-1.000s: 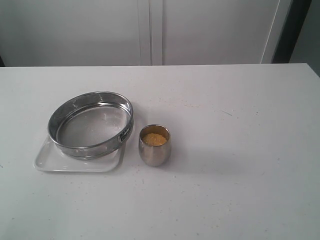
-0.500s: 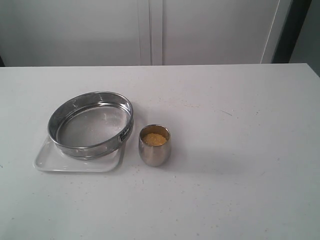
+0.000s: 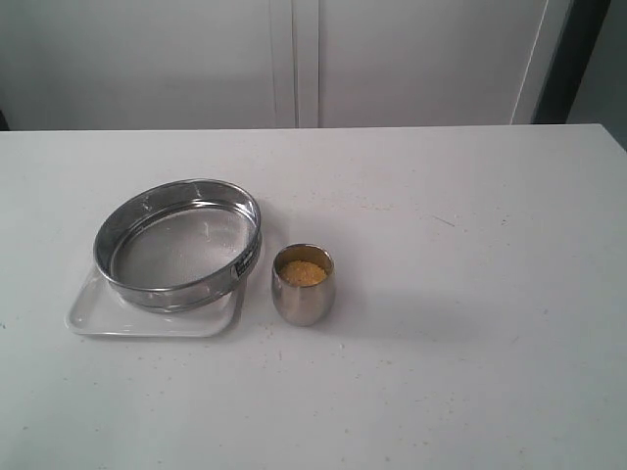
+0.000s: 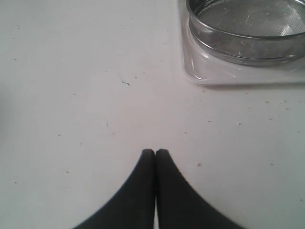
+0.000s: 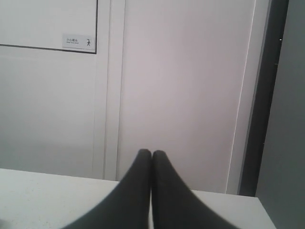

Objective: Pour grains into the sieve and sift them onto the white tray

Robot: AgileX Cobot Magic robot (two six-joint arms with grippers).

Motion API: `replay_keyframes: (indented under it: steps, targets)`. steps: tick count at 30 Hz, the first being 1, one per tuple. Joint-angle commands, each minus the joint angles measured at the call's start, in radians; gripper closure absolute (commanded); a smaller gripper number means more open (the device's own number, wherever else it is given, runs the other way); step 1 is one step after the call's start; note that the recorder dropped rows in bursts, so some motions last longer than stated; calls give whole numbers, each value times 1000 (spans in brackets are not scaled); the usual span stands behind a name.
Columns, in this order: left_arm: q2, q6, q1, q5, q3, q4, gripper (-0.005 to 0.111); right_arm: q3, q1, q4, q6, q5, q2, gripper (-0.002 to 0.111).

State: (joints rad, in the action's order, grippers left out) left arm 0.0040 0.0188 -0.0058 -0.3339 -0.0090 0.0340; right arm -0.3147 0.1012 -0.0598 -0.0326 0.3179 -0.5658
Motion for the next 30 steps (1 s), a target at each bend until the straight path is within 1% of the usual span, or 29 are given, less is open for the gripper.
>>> replay_keyframes:
  steps: [1,4,8,12,15,17,19,22,25,27,30]
  targets:
    - [-4,4,-7,-8,9,2,107,-15,-3,-5,8,137,-114,108]
    - [-4,4,-7,-8,9,2,107,-15,-3,-5,4,197,-183,108]
    - [-4,4,-7,-8,9,2,107,-15,-3,-3,1,235,-280,108]
    - [-4,4,-7,-8,9,2,107,-15,-3,-3,-91,249,-366,108]
    - [-4,4,-7,-8,9,2,107,-13,-3,-8,-104,251,-422,108]
    - [-4,4,-7,-8,9,2,107,-13,-3,-39,-104,259,-457,108]
    - [-4,4,-7,-8,9,2,107,-11,-3,-117,-109,287,-489,108]
    - [-4,4,-7,-8,9,2,107,-11,-3,-231,-153,348,-543,108]
    - [-4,4,-7,-8,9,2,107,-6,-3,-288,-199,363,-590,108]
    - [-4,4,-7,-8,9,2,107,20,-3,-288,-206,430,-625,108]
    - [-4,4,-7,-8,9,2,107,66,-3,-293,-206,589,-679,108]
